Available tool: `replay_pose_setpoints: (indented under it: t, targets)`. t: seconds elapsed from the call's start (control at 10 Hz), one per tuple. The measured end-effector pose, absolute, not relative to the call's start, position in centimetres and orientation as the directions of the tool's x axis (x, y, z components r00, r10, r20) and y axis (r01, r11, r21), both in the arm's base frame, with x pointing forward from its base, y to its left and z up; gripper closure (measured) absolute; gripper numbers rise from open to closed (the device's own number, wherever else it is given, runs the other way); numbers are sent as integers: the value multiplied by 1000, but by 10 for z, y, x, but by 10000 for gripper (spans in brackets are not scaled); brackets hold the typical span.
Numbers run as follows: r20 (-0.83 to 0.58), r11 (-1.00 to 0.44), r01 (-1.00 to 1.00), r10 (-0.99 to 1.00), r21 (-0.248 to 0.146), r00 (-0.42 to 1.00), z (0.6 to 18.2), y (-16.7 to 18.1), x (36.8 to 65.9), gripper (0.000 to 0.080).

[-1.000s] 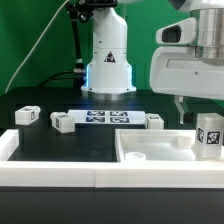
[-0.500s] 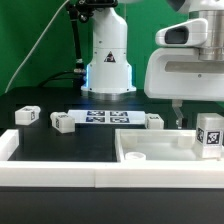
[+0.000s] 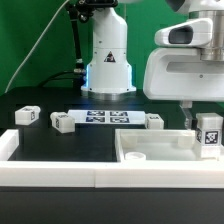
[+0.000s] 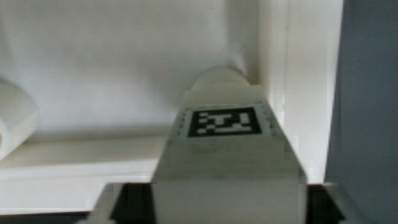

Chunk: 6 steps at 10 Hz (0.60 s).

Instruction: Assemble one leg

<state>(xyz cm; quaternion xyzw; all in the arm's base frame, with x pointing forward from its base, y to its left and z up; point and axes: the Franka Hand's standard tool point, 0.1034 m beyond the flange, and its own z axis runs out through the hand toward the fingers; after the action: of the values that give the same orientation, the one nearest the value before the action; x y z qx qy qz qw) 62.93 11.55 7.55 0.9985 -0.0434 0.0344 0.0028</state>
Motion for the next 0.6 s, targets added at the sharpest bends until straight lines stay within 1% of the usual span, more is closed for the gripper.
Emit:
replay_pose_setpoints:
  t: [0.2, 0.3, 0.4, 0.5, 0.6]
  targets:
    - [68, -993, -117, -117, -2, 991, 75, 116, 629, 509]
    - [62, -946, -325, -325, -20, 944, 75, 120, 627, 509]
    - [62, -896, -443, -444, -26, 894, 73, 119, 625, 509]
    - [65, -835, -549, -550, -40, 832, 73, 118, 626, 509]
    - [60, -709, -702, -705, -66, 706, 72, 115, 627, 508]
